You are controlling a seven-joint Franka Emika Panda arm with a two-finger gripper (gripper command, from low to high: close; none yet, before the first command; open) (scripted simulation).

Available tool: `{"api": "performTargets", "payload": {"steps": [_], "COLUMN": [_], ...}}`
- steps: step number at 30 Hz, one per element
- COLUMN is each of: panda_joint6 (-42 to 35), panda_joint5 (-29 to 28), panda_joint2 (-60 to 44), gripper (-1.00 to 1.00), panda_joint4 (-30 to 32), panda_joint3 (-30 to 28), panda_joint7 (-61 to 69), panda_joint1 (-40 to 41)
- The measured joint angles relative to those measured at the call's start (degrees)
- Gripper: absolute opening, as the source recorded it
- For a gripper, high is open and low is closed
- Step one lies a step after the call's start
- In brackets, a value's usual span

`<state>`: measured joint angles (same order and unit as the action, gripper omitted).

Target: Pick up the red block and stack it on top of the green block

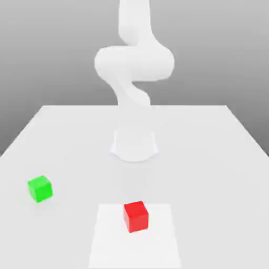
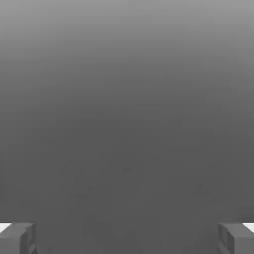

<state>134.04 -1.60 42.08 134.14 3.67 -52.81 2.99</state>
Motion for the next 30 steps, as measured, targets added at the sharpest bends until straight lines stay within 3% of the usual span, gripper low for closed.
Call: {"api": "performTargets", "payload": {"steps": [10, 19, 30], "panda_joint6": [9.1, 17.2, 26.7], "panda_joint5": [-5.4, -8.0, 1.3], "panda_joint2": [-16.3, -30.6, -42.1], "gripper": [0.00, 0.00, 0.00], "panda_joint4": [9.5, 17.9, 26.0], "panda_joint3": [12.2, 17.1, 18.0], "panda_joint7": [-27.4, -50.1, -64.4], "panda_joint1": [11.8, 18.3, 17.8]}}
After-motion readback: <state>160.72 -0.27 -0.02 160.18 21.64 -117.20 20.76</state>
